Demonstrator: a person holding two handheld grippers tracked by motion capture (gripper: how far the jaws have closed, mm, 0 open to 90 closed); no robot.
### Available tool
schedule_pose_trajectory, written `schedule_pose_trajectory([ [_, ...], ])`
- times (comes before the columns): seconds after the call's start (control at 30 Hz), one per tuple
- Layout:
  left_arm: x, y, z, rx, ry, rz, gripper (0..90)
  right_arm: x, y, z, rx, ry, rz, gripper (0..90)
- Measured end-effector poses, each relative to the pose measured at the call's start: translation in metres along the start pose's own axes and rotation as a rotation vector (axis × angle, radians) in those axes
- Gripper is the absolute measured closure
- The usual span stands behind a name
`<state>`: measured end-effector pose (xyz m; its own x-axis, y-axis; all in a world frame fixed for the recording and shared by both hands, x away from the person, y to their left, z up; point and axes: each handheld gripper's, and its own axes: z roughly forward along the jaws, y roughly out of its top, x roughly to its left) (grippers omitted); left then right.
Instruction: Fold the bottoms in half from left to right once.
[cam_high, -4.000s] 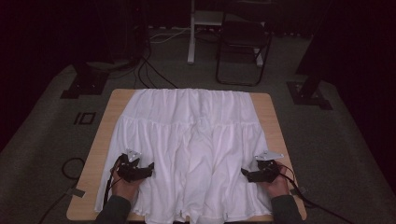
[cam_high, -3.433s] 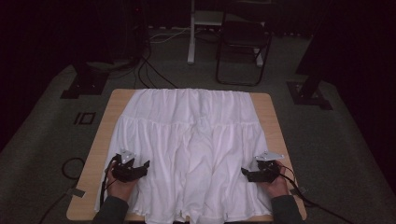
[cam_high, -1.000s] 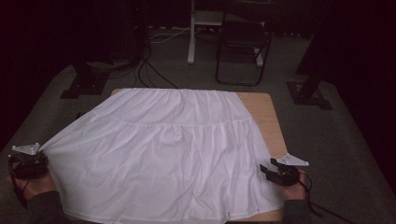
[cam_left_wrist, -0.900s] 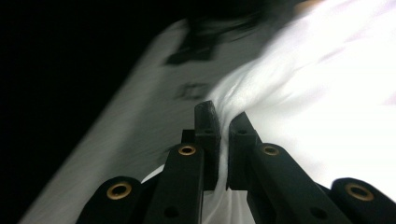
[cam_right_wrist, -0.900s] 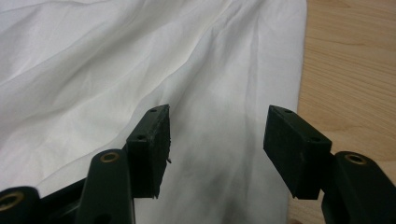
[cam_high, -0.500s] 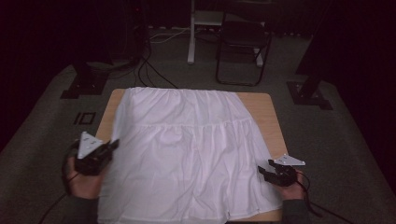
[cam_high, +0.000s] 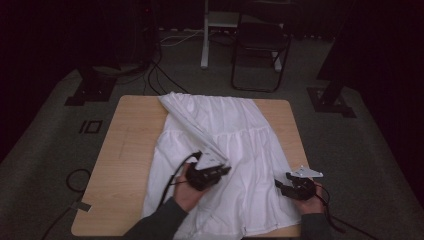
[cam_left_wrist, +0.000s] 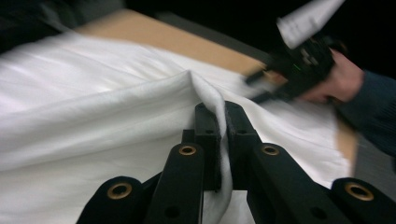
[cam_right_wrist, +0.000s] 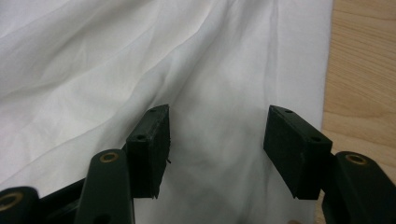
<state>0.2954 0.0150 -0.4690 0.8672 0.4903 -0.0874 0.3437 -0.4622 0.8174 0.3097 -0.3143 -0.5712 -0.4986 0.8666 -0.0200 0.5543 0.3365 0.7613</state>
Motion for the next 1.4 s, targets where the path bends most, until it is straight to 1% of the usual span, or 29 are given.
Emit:
schedule_pose_trajectory([
  [0.07, 0.003, -0.010, 0.023, 0.054, -0.051, -0.034, 83.0, 0.000, 0.000, 0.000, 0.000, 0.000, 0.003, 40.2],
  [0.1, 0.006, -0.015, 0.029, 0.053, -0.075, -0.049, 77.8, 0.001, 0.001, 0.000, -0.001, 0.001, 0.002, 40.3],
  [0.13, 0.008, -0.018, 0.030, 0.048, -0.085, -0.062, 70.3, 0.002, 0.002, -0.001, -0.001, 0.002, 0.000, 40.2],
  [0.2, 0.010, -0.021, 0.021, 0.019, -0.085, -0.072, 57.4, 0.004, 0.004, -0.003, -0.007, -0.001, -0.004, 39.9],
  [0.27, 0.012, -0.022, 0.001, -0.036, -0.097, -0.064, 49.4, 0.010, 0.011, -0.008, -0.026, 0.002, 0.003, 39.8],
  [0.3, 0.012, -0.024, -0.011, -0.061, -0.084, -0.058, 49.4, 0.010, 0.011, -0.008, -0.026, 0.002, 0.003, 39.8],
  [0.37, 0.018, -0.030, -0.034, -0.091, -0.021, -0.057, 46.7, 0.018, 0.019, -0.014, -0.045, 0.005, -0.009, 39.8],
  [0.5, 0.038, -0.057, -0.071, -0.085, 0.171, -0.081, 46.7, 0.047, 0.039, -0.024, -0.073, 0.031, -0.079, 41.1],
  [0.53, 0.044, -0.066, -0.077, -0.073, 0.207, -0.102, 46.7, 0.056, 0.044, -0.025, -0.076, 0.045, -0.095, 41.4],
  [0.57, 0.044, -0.066, -0.077, -0.073, 0.207, -0.102, 46.7, 0.056, 0.044, -0.025, -0.076, 0.045, -0.095, 41.4],
  [0.6, 0.058, -0.087, -0.089, -0.040, 0.293, -0.152, 46.7, 0.065, 0.048, -0.026, -0.078, 0.060, -0.117, 41.5],
  [0.63, 0.063, -0.097, -0.093, -0.021, 0.343, -0.169, 46.3, 0.086, 0.057, -0.026, -0.079, 0.087, -0.157, 41.8],
  [0.67, 0.068, -0.106, -0.098, -0.002, 0.382, -0.189, 46.1, 0.095, 0.061, -0.025, -0.082, 0.100, -0.171, 41.8],
  [0.77, 0.079, -0.130, -0.111, 0.028, 0.449, -0.239, 44.9, 0.117, 0.070, -0.023, -0.095, 0.145, -0.202, 41.9],
  [0.8, 0.083, -0.139, -0.116, 0.040, 0.482, -0.259, 44.2, 0.124, 0.072, -0.022, -0.098, 0.160, -0.206, 42.0],
  [0.83, 0.087, -0.146, -0.120, 0.053, 0.498, -0.280, 43.2, 0.131, 0.075, -0.020, -0.103, 0.178, -0.213, 42.0],
  [0.87, 0.091, -0.152, -0.123, 0.064, 0.506, -0.306, 42.0, 0.136, 0.077, -0.018, -0.101, 0.192, -0.221, 42.0],
  [0.93, 0.098, -0.163, -0.126, 0.088, 0.518, -0.354, 40.9, 0.144, 0.079, -0.013, -0.086, 0.195, -0.238, 41.9],
  [0.97, 0.100, -0.167, -0.126, 0.095, 0.517, -0.363, 40.9, 0.148, 0.079, -0.008, -0.069, 0.190, -0.249, 41.9],
  [1.0, 0.103, -0.172, -0.126, 0.105, 0.508, -0.385, 41.0, 0.149, 0.079, -0.005, -0.058, 0.190, -0.254, 42.9],
  [1.07, 0.106, -0.179, -0.125, 0.104, 0.470, -0.422, 42.4, 0.152, 0.077, 0.002, -0.021, 0.185, -0.255, 48.6],
  [1.1, 0.107, -0.180, -0.124, 0.106, 0.465, -0.424, 43.7, 0.152, 0.075, 0.006, 0.000, 0.179, -0.252, 50.7],
  [1.17, 0.107, -0.181, -0.124, 0.112, 0.459, -0.425, 44.0, 0.150, 0.073, 0.009, 0.013, 0.193, -0.241, 55.9],
  [1.23, 0.109, -0.180, -0.123, 0.096, 0.421, -0.442, 48.9, 0.148, 0.072, 0.010, 0.026, 0.214, -0.234, 70.8],
  [1.27, 0.109, -0.180, -0.123, 0.093, 0.397, -0.447, 51.8, 0.146, 0.073, 0.010, 0.028, 0.216, -0.228, 80.2],
  [1.3, 0.109, -0.179, -0.122, 0.104, 0.377, -0.438, 60.0, 0.145, 0.073, 0.008, 0.023, 0.218, -0.217, 86.4],
  [1.33, 0.108, -0.178, -0.122, 0.107, 0.376, -0.424, 72.8, 0.143, 0.075, 0.007, 0.017, 0.223, -0.202, 87.3],
  [1.37, 0.108, -0.178, -0.122, 0.107, 0.376, -0.424, 86.7, 0.143, 0.075, 0.007, 0.017, 0.223, -0.202, 87.3],
  [1.4, 0.102, -0.172, -0.127, 0.085, 0.393, -0.386, 86.7, 0.142, 0.076, 0.005, 0.011, 0.224, -0.193, 87.7],
])
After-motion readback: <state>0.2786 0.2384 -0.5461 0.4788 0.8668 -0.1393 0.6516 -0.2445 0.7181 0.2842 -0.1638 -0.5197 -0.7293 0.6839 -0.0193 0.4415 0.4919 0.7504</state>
